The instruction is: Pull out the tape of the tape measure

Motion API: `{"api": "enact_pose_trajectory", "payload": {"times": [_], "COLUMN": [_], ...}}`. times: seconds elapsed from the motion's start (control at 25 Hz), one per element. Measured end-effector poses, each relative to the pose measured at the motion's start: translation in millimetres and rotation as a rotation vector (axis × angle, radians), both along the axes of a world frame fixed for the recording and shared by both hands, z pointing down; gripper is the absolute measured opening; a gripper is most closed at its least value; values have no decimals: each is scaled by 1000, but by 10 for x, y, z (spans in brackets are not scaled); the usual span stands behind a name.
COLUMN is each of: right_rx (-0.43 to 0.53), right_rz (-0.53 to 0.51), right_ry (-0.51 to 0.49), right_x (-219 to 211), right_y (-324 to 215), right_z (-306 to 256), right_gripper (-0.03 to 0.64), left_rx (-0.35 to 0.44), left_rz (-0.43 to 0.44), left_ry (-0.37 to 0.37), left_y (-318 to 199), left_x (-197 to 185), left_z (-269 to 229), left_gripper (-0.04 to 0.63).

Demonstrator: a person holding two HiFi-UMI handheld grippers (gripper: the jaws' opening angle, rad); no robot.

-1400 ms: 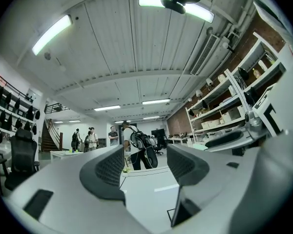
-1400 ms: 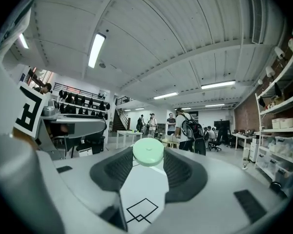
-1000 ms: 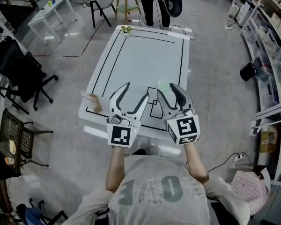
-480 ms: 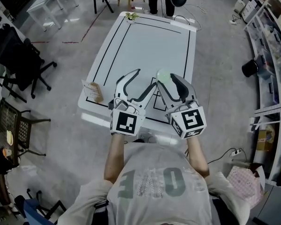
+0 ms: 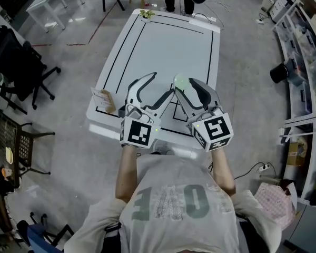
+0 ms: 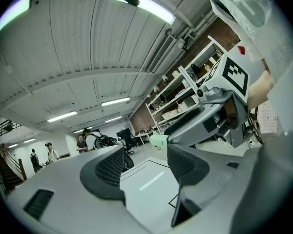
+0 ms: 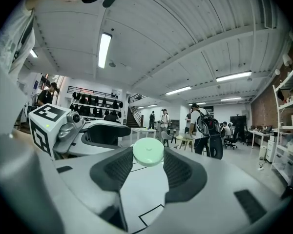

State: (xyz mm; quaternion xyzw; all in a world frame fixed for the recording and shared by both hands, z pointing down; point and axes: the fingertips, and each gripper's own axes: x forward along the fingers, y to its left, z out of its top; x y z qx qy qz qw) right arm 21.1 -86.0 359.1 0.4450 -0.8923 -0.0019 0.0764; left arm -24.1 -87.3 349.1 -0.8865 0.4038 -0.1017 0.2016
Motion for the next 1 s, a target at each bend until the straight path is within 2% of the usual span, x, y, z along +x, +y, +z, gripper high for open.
{"api": "enact_pose_trajectory", "payload": {"times": [0.16,0.48,0.6,0.72,0.88,1.0], "right_rx": [13,22,19,23,33,30], "right_rz": [1,0,1,4,-7,-14], "right_ry": [8,33,35,40,51,61], "right_x": [-71,-111,-111,-77,-67,-73], "right_y": [-7,-41,-47,-57,-42,-25], "right_z": [-17,-30,-15,-16,-23,6], "right_gripper": [212,212,212,212,212,212], "left_rx": [0,9,13,-26,-36,-33], "left_rz": [-30,-72,-24,42,112,150], "left_ry": [45,84,54,29,-2,9], "left_y": [-7,-99,-72,-12,27,28], "left_x": [-95,-230,-144,-42,52,86], "left_z": [0,-56,-51,24,54,31], "left_gripper": [285,284,284,261,180,125]}}
